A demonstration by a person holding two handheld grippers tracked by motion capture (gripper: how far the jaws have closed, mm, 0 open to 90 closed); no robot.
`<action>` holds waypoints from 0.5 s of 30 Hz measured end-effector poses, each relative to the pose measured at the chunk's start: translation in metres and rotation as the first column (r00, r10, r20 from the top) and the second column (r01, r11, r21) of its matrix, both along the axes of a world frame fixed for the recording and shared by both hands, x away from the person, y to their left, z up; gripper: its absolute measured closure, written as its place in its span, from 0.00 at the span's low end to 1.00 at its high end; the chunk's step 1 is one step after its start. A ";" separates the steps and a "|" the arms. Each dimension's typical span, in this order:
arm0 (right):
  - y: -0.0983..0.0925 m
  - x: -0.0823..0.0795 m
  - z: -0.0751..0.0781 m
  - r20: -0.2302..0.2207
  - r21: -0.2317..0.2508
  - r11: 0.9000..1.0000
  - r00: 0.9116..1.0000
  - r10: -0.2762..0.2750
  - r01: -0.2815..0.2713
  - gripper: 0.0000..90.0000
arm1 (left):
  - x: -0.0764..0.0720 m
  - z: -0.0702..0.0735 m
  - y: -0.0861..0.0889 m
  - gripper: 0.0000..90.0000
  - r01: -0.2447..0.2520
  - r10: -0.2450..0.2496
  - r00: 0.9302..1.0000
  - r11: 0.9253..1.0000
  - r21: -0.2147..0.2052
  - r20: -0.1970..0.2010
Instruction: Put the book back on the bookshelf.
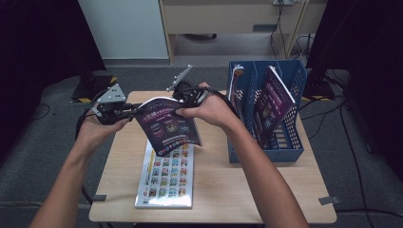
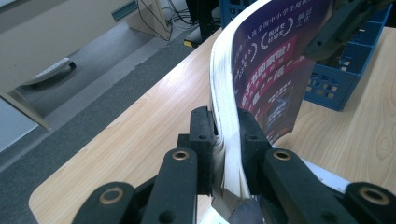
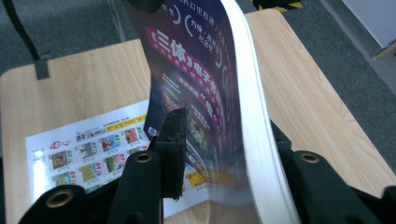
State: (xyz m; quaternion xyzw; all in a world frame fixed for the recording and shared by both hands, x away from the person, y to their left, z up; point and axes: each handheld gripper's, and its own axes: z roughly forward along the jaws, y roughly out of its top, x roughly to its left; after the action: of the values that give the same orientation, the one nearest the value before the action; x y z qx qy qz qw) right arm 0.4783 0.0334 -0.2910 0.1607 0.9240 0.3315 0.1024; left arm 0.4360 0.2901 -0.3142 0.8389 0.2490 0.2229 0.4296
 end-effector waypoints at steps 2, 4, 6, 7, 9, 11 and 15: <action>0.001 0.000 0.000 0.006 0.000 1.000 1.000 -0.004 0.004 0.71 | 0.000 0.000 0.000 0.88 -0.001 0.001 1.000 1.000 -0.003 -0.002; 0.001 0.000 -0.001 0.008 -0.005 1.000 1.000 -0.005 0.005 0.76 | 0.000 -0.001 0.001 0.88 0.002 -0.002 1.000 1.000 -0.009 -0.005; 0.001 0.000 -0.003 0.011 -0.014 1.000 1.000 -0.005 0.006 0.79 | 0.000 -0.001 -0.001 0.88 0.013 -0.013 1.000 1.000 -0.008 -0.001; 0.001 0.000 -0.003 0.011 -0.014 1.000 1.000 -0.005 0.006 0.79 | 0.000 -0.001 -0.001 0.88 0.013 -0.013 1.000 1.000 -0.008 -0.001; 0.002 0.000 -0.004 0.017 -0.025 1.000 1.000 -0.015 0.016 0.83 | 0.000 0.000 -0.002 0.88 0.017 -0.017 1.000 1.000 -0.002 -0.002; 0.002 -0.001 -0.004 0.020 -0.031 0.999 1.000 -0.016 0.017 0.86 | 0.001 0.000 -0.002 0.88 0.015 -0.015 1.000 1.000 -0.007 -0.004; 0.002 -0.002 -0.005 0.009 -0.037 0.999 1.000 -0.014 0.015 0.89 | 0.001 0.001 -0.003 0.88 0.019 -0.019 1.000 1.000 -0.011 -0.006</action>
State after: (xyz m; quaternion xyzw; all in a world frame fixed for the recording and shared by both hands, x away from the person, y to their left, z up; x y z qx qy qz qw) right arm 0.4765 0.0350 -0.2962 0.1640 0.9284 0.3142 0.1117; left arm 0.4371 0.2872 -0.3136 0.8396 0.2433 0.2150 0.4355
